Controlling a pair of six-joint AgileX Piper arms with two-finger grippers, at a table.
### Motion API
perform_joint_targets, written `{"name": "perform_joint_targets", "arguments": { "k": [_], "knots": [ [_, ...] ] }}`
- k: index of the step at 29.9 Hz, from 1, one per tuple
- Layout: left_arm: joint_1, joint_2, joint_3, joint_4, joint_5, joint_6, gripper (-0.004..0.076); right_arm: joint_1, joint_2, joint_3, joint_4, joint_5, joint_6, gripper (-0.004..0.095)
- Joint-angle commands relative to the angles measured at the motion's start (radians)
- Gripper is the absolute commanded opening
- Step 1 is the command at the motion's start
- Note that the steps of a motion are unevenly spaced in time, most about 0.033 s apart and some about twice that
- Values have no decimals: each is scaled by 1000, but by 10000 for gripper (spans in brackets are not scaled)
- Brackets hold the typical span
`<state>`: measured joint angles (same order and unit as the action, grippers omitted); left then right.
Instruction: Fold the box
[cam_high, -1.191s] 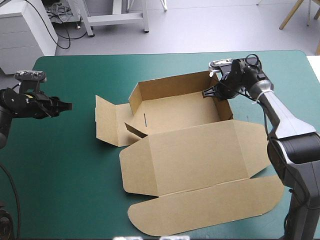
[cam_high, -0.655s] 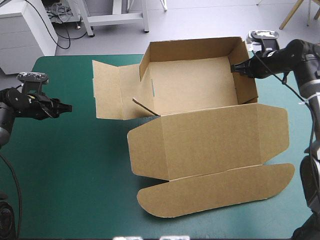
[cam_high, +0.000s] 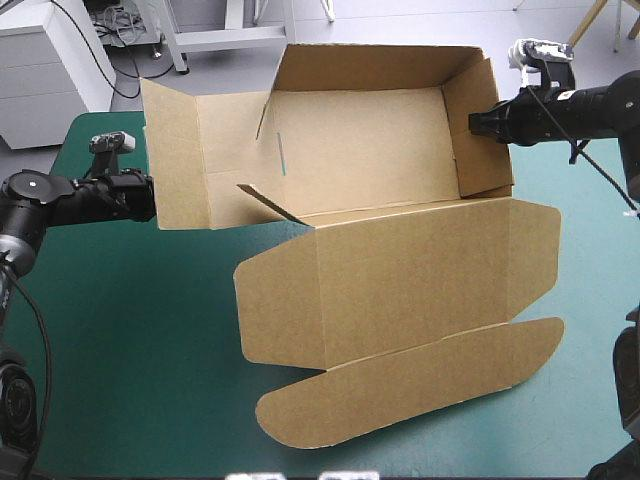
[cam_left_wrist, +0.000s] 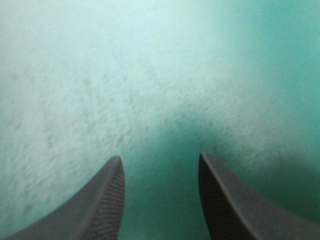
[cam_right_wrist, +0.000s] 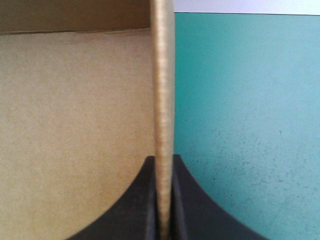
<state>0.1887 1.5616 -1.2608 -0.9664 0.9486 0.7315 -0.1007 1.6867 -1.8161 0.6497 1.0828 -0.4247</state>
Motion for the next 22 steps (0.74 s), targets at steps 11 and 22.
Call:
{"name": "perform_joint_targets", "arguments": {
  "k": [11, 22],
  "knots": [
    [-48, -10, -28, -647, 236, 239, 330, -9, -1, -30, 98, -55, 9, -19],
    [-221, -10, -91, -732, 203, 266, 330, -9, 25, -30, 98, -55, 6, -19]
  ]
}}
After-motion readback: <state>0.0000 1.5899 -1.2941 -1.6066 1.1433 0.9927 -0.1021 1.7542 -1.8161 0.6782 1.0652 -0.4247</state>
